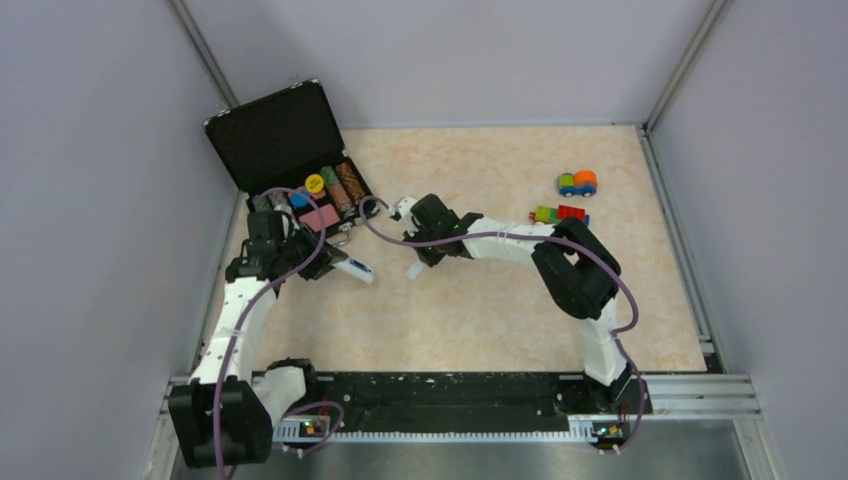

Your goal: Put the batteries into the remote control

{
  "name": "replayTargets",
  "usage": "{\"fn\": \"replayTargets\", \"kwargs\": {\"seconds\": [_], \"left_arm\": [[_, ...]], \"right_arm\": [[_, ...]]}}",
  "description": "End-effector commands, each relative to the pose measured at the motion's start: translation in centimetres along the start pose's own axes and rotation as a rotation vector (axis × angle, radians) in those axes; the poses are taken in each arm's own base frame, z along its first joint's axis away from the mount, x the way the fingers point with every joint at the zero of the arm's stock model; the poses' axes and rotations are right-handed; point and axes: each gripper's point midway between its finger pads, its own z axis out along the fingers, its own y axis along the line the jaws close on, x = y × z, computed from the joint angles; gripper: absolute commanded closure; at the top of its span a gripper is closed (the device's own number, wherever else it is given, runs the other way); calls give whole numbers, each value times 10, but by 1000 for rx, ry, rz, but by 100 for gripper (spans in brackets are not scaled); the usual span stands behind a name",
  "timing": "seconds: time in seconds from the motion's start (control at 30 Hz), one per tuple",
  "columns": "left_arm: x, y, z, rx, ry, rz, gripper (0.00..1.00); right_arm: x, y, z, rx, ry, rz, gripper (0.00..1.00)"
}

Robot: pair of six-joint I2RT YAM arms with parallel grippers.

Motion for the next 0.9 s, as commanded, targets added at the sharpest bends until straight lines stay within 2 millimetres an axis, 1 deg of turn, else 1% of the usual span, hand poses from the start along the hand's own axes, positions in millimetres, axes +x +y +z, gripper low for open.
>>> {"fn": "replayTargets", "kwargs": {"seconds": [0.0,0.07,0.2,0.4,0.47,0.57,0.6,0.63,0.67,0.77,0.87], "left_arm": [[2,-16,4,100,39,17,100],[9,-22,6,145,92,11,100],[21,-38,10,275,181,2,100],[34,-57,7,382,286,13,100],[39,-68,5,425,325,6,100],[46,-85,2,478,372,-19,100],[54,-94,1,500,402,-16,100],[57,-102,-1,523,418,-17,100],[57,-110,-3,543,422,-16,100],[59,-129,-11,587,442,-31,100],[55,-148,-24,636,446,-53,100]], "right_arm": [[-25,-6,-19,61,-72,-14,100],[-38,-10,-37,86,-112,-2,100],[-62,-18,-82,143,-216,19,100],[-82,-24,-155,200,-416,28,100],[-88,-24,-177,212,-493,17,100],[-105,-21,-220,233,-643,-5,100],[-110,-20,-233,245,-692,-14,100],[-114,-18,-244,252,-733,-28,100],[-118,-18,-256,263,-779,-37,100],[-122,-15,-285,295,-893,-85,100],[-128,-13,-319,338,-1038,-115,100]]}}
